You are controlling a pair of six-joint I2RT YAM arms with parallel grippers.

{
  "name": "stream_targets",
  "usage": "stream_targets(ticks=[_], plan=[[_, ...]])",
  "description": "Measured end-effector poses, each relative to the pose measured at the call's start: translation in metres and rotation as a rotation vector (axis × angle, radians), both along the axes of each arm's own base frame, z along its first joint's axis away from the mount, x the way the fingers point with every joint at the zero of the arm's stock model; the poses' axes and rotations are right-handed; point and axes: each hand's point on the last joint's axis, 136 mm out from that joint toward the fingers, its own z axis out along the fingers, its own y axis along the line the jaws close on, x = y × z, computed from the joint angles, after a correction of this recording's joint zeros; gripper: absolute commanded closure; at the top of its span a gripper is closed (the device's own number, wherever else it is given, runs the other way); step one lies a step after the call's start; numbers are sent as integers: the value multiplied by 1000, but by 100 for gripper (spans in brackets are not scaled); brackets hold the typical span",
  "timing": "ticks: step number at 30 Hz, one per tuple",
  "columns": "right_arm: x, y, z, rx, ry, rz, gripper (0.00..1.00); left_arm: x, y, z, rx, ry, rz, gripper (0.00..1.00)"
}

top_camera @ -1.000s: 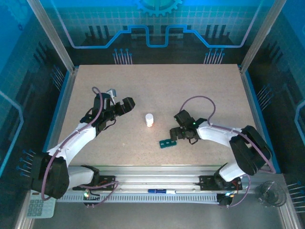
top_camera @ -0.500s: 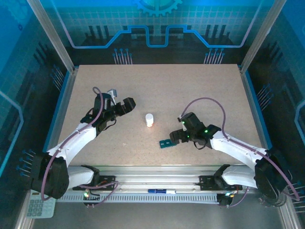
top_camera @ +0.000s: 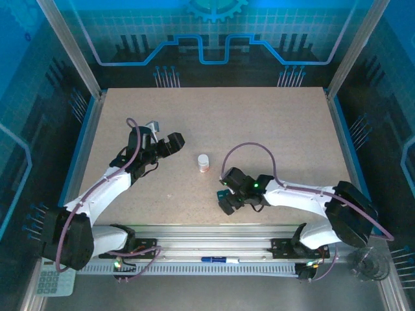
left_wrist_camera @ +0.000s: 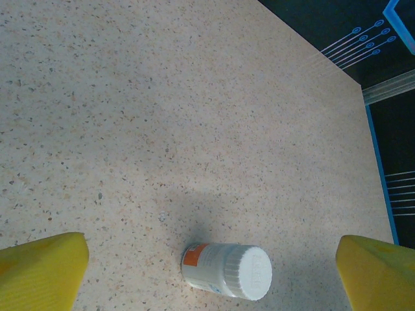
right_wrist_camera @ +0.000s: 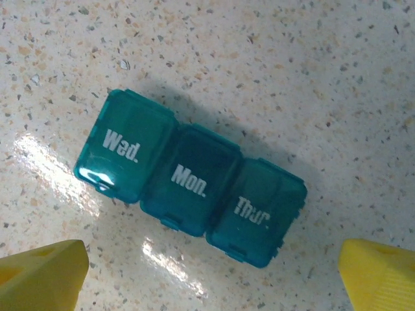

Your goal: Sort the pills into containers

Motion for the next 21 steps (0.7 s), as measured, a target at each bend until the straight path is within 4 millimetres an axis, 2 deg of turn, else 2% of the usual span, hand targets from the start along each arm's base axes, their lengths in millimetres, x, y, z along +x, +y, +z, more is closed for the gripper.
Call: stream_targets(ticks=[14,17,21], plan=[[20,8,-10,-105,-35,-1,0,1,0,-3,2,8,0,1],[29,8,-10,-105,-41,-22,0,1,0,-3,2,8,0,1],[50,6,-6,-91,-57,-78,0,1,0,-3,2,9,0,1]])
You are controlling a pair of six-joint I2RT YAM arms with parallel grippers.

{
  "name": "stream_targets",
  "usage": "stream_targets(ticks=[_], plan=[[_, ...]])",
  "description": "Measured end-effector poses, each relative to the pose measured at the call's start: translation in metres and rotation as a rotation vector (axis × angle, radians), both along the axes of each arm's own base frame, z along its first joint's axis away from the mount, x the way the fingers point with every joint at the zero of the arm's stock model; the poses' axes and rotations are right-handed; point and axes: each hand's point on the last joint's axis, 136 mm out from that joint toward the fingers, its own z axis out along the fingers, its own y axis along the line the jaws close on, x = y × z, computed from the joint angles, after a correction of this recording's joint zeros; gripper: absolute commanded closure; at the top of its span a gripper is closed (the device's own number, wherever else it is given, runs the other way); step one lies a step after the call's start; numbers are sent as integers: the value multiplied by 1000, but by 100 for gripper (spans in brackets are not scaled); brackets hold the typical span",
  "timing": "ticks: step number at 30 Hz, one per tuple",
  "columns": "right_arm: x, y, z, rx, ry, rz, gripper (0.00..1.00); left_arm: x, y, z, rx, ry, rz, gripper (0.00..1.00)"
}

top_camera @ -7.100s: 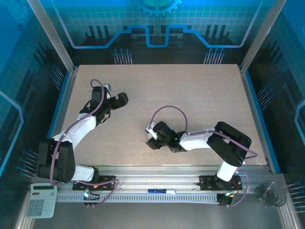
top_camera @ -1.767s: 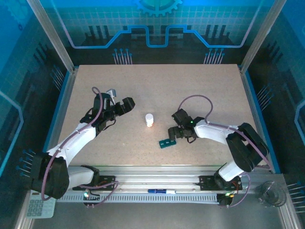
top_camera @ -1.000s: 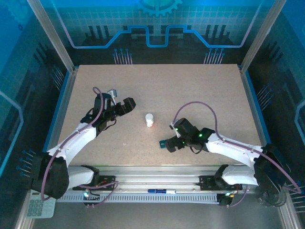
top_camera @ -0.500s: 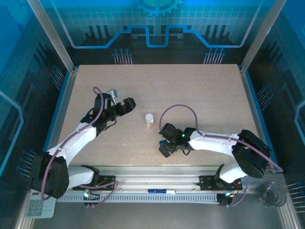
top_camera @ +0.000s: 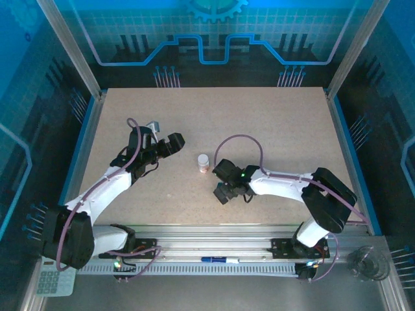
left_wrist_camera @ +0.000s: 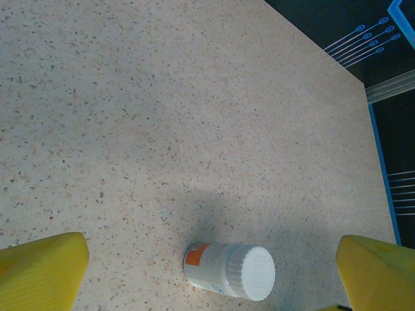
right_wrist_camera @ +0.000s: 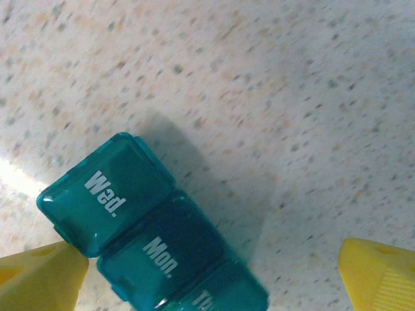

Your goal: Sort the pills into containers

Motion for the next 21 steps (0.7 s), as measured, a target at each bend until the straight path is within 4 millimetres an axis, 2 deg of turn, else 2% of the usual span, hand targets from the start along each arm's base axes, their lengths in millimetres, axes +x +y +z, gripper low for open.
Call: stream_targets(ticks=[9,12,16,21], plan=[[41,-27,5,89,-5,-172,0,0,0,0,0,0,0,1],[43,-24,10,131,-3,-173,0,0,0,0,0,0,0,1],[41,-17,27,214,-25,-173,0,0,0,-1,1,3,0,1],[33,-26,35,276,-48,-221,0,1,0,-4,3,11,-1,1]])
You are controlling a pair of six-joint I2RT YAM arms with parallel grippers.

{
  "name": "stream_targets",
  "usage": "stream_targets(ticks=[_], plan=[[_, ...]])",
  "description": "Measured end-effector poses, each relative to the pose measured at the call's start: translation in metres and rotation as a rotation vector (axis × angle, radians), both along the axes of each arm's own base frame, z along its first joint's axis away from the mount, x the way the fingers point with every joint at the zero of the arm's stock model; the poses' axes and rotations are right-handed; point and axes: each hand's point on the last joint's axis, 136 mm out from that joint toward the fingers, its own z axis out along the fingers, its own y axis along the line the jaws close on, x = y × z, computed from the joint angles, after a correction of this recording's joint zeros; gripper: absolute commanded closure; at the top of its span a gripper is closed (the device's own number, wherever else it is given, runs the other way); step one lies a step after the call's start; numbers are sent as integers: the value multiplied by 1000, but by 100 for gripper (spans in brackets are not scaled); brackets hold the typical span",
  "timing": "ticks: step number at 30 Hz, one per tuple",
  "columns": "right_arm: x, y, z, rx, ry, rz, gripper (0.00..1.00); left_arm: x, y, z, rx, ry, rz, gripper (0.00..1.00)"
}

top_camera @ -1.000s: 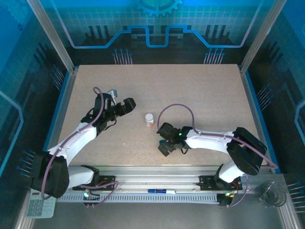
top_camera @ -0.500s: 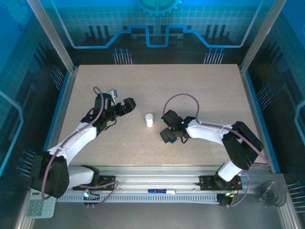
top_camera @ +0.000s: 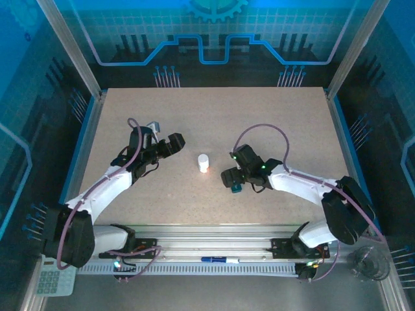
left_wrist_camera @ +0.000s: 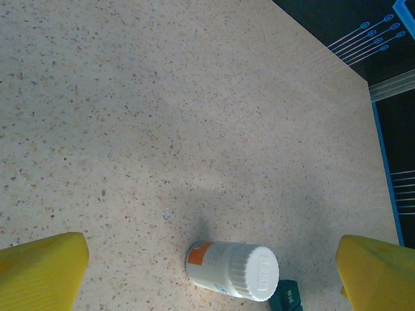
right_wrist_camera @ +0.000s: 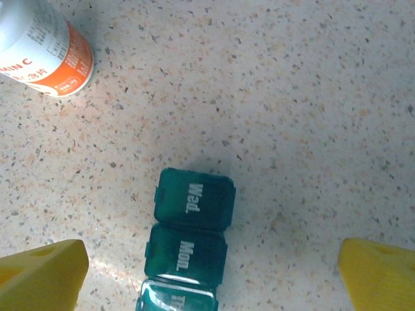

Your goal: Sort the pills into containers

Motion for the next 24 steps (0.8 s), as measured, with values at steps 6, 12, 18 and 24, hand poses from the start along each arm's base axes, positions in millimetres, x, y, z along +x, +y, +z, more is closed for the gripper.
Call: stream_targets(ticks=[6,12,18,24], plan=[[-5,-17,-8,92,40,-72,0,0,0,0,0,1,0,1],[-15,-16,-17,152,92,-69,9,0,0,0,1,1,-1,1],[-19,-13,-28,154,130,-72,19,0,-1,0,-2,2,-5,1],[-30,-4,-36,120,140,-37,21,-1,-2,0,-5,3,-10,1]])
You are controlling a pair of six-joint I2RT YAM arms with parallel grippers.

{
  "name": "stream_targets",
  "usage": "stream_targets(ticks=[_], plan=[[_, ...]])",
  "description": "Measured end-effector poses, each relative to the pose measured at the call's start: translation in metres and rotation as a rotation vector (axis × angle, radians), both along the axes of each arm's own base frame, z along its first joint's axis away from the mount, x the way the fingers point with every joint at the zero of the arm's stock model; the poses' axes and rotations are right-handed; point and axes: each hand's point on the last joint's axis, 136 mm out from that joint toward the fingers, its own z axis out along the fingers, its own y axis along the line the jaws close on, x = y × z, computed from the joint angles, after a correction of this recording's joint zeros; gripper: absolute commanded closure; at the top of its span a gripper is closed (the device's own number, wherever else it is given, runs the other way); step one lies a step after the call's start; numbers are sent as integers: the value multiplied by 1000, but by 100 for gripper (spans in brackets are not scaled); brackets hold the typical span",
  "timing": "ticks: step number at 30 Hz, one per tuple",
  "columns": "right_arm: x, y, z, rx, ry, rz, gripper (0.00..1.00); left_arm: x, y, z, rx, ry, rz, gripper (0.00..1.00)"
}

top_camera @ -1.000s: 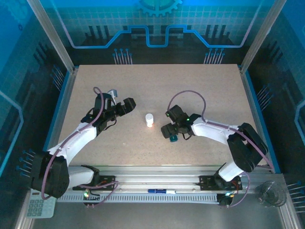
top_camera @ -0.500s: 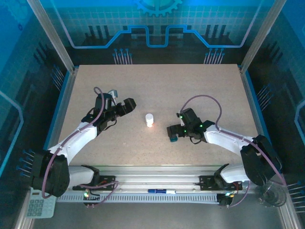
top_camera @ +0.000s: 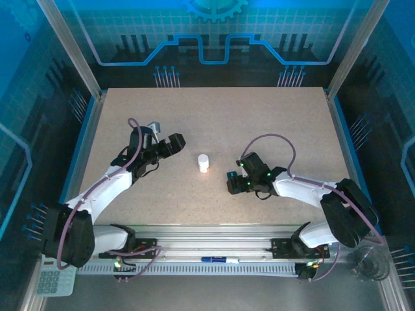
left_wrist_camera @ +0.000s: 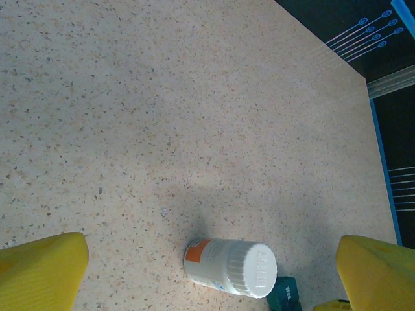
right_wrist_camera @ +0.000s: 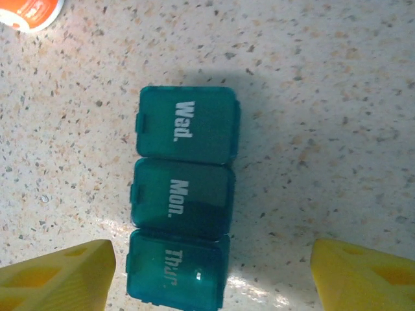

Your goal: Sort the pills into containers

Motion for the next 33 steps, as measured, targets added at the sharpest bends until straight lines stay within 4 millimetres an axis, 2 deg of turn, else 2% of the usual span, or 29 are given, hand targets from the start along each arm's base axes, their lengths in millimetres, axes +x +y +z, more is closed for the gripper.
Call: stream_targets(ticks=[9,21,29,33], plan=[[-8,7,-16,-99,-7,51,26,-1,-1,0,-4,1,-7,1],[-4,17,-19,-146,-37,75,39,-3,-5,0,-17,5,-30,1],[-1,15,-18,-158,-49,68,58,-3,-6,1,-17,5,-30,1],[-2,12,-14,-149,-61,56,62,-3,-7,1,-25,8,-33,1]])
